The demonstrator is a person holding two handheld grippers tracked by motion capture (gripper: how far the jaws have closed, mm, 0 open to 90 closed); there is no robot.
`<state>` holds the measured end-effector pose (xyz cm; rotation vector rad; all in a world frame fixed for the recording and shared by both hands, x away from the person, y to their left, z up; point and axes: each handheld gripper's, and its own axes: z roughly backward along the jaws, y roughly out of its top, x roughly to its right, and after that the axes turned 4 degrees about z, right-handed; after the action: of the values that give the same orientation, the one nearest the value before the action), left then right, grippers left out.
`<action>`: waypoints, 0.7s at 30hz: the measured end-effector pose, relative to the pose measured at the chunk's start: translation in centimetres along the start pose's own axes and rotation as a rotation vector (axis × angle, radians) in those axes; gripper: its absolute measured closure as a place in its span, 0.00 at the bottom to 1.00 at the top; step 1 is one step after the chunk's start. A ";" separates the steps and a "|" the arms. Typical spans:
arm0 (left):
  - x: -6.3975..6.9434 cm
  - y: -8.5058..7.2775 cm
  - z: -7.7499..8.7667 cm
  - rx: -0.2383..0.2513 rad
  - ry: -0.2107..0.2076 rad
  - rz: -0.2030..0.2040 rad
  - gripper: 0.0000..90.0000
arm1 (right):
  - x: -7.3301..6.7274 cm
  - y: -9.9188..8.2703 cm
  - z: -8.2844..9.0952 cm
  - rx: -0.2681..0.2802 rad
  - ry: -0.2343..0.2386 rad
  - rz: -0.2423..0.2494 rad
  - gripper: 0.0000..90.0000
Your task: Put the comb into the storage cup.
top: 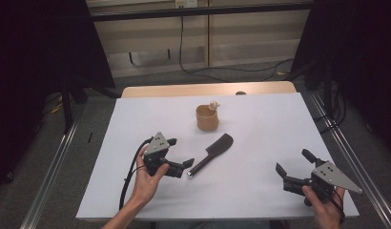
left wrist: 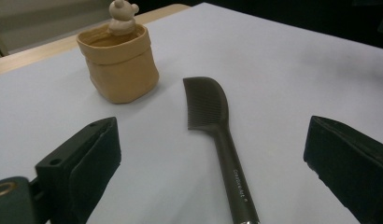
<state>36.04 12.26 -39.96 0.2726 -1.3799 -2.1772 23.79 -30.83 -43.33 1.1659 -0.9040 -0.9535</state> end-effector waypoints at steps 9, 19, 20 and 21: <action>-0.1 0.7 -1.6 -0.073 0.007 0.014 0.05 | 0.0 0.0 0.0 -0.001 -0.001 0.003 0.01; -0.8 0.6 -3.8 -0.260 -0.029 0.063 0.06 | 0.0 0.0 0.0 -0.005 0.003 0.002 0.01; -0.9 0.6 -3.9 -0.263 -0.034 0.075 0.06 | 0.0 0.0 0.0 -0.001 0.002 0.001 0.01; -1.0 0.6 -4.0 -0.278 -0.035 0.087 0.06 | 0.0 0.0 0.0 0.000 0.001 0.001 0.01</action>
<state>38.83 9.50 -41.33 0.0697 -1.0675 -2.2752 23.79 -30.88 -43.34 1.1651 -0.9040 -0.9522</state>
